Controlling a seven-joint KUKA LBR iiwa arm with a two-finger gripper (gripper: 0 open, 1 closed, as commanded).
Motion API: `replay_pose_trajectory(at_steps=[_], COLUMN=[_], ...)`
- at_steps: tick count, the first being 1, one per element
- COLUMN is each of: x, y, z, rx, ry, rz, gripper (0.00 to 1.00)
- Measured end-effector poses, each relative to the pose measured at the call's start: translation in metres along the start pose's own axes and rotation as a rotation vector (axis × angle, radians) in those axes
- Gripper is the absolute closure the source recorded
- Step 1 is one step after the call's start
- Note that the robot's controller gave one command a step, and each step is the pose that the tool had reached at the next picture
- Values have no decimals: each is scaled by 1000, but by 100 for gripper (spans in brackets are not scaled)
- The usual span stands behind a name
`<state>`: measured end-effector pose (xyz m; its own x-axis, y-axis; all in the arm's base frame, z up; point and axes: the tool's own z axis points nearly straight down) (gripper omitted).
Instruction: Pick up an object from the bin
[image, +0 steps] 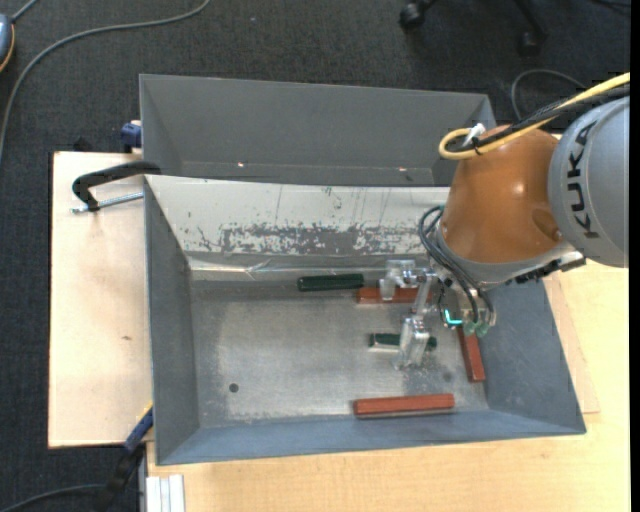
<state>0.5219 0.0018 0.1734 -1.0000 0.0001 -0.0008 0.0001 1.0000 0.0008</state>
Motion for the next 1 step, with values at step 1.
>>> replay_pose_trajectory(at_steps=[1], x=[-22], y=[-40], z=[105], rx=[0], ry=[-1], rz=[40], gripper=[0])
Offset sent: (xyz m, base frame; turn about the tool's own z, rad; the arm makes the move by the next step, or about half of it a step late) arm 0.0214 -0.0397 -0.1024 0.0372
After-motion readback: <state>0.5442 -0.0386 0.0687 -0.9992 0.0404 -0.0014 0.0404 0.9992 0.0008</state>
